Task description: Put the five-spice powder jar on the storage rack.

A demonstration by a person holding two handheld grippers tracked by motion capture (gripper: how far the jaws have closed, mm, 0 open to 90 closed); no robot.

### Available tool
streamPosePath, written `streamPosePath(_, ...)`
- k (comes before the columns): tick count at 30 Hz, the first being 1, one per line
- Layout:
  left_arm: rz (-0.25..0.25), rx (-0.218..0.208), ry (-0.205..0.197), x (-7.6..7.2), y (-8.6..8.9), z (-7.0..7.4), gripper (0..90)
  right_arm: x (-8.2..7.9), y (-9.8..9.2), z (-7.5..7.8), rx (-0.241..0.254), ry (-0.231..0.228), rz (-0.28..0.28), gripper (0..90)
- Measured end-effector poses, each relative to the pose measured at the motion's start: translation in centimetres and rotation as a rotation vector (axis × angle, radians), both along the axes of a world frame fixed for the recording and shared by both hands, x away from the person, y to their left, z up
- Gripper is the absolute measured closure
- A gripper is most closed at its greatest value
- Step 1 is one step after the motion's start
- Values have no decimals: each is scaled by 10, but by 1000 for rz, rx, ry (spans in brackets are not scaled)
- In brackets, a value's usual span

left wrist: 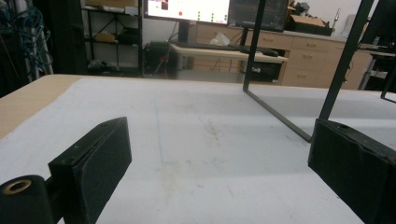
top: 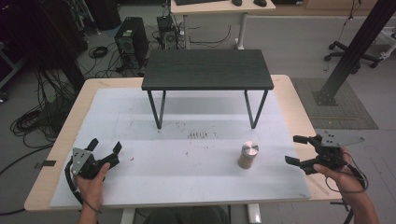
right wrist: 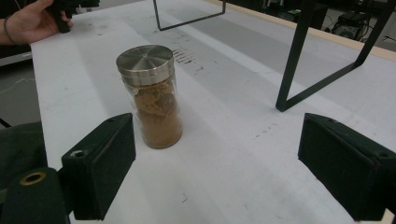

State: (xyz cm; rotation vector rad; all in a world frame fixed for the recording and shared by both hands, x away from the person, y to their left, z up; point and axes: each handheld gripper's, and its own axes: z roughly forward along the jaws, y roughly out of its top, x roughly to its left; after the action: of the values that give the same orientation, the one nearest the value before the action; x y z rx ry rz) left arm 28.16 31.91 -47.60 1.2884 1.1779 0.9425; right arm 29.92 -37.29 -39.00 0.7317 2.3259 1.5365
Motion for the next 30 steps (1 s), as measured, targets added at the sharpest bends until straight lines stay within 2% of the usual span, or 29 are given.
streamPosePath(9,-1,-3,-3,0,0,0,63,2,8,1,-16,-1,18,115)
streamPosePath(30,-4,2,-6,-1,0,0,62,2,28,-10,-30,17,63,115)
